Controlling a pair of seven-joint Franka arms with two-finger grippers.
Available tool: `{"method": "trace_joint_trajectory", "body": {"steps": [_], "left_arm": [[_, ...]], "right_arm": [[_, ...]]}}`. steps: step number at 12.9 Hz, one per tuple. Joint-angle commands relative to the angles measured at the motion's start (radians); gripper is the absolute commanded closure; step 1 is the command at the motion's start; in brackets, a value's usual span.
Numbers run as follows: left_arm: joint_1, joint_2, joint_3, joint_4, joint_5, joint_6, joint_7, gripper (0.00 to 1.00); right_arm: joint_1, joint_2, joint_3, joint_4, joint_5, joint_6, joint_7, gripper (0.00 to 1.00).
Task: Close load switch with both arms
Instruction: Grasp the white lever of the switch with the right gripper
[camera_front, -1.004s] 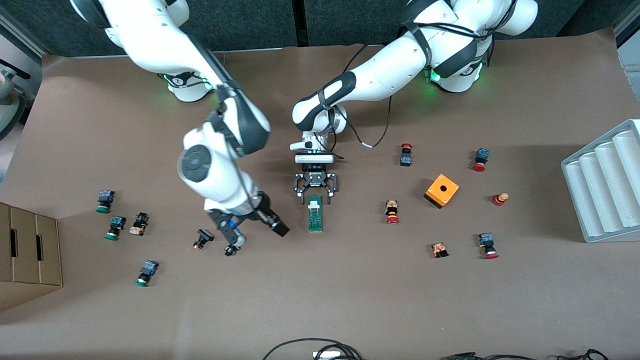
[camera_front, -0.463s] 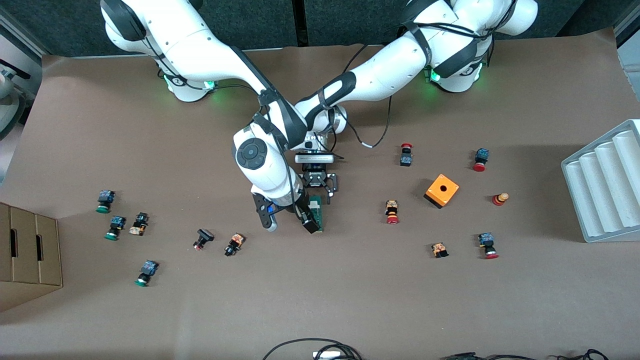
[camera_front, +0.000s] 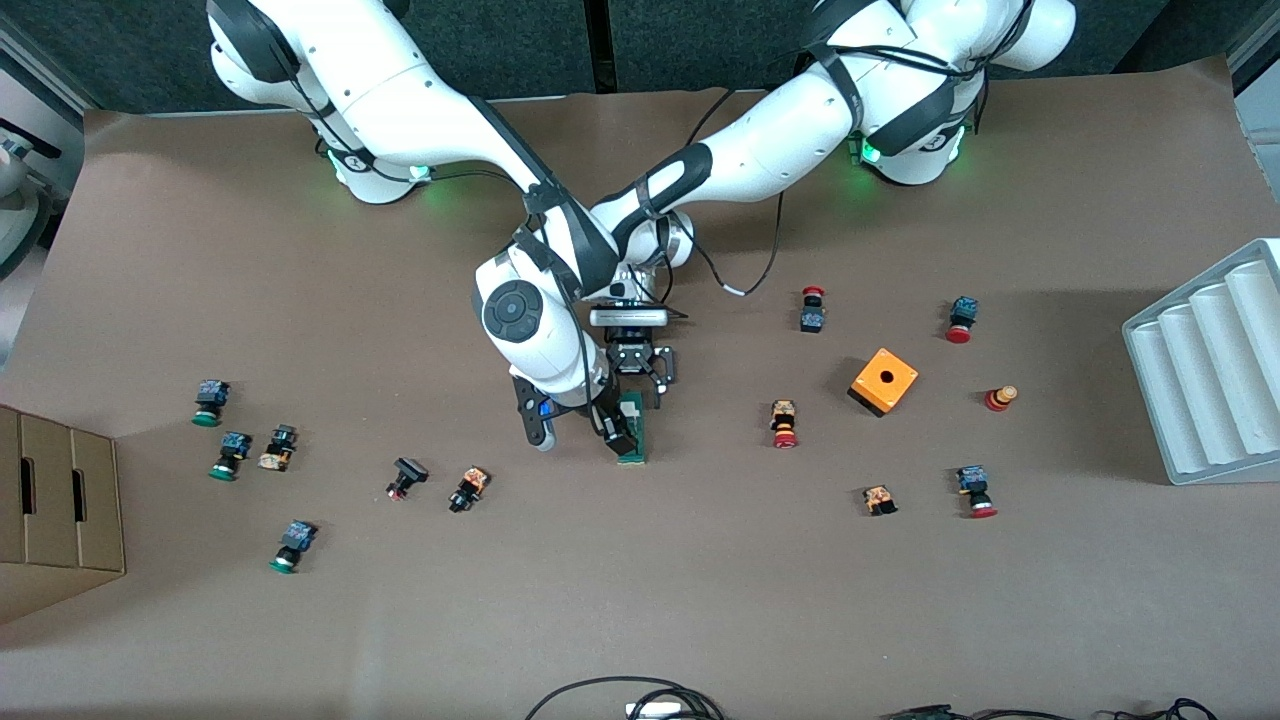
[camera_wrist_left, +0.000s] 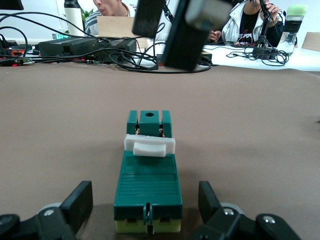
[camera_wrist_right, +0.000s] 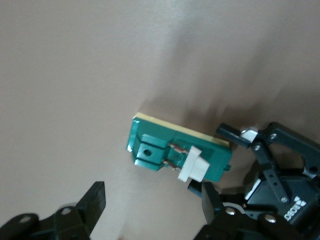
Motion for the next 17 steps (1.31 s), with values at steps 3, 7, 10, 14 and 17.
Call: {"method": "trace_joint_trajectory", "body": {"steps": [3, 7, 10, 14, 17], "left_arm": [[-0.012, 0.005, 0.007, 0.01, 0.019, -0.015, -0.015, 0.06], [-0.011, 0.004, 0.007, 0.015, 0.011, -0.015, -0.021, 0.05], [-0.011, 0.005, 0.005, 0.015, 0.005, -0.015, -0.021, 0.05], [-0.011, 0.02, 0.007, 0.012, 0.014, -0.015, -0.044, 0.05], [-0.011, 0.02, 0.007, 0.013, 0.013, -0.015, -0.043, 0.05]], "right_arm": [[0.036, -0.013, -0.013, -0.077, 0.029, 0.091, 0.032, 0.18], [0.063, 0.001, -0.013, -0.1, 0.029, 0.139, 0.052, 0.24], [0.079, -0.001, -0.013, -0.125, 0.042, 0.148, 0.052, 0.25], [0.086, 0.01, -0.011, -0.143, 0.042, 0.191, 0.053, 0.27], [0.087, 0.036, -0.013, -0.134, 0.048, 0.229, 0.052, 0.28]]}}
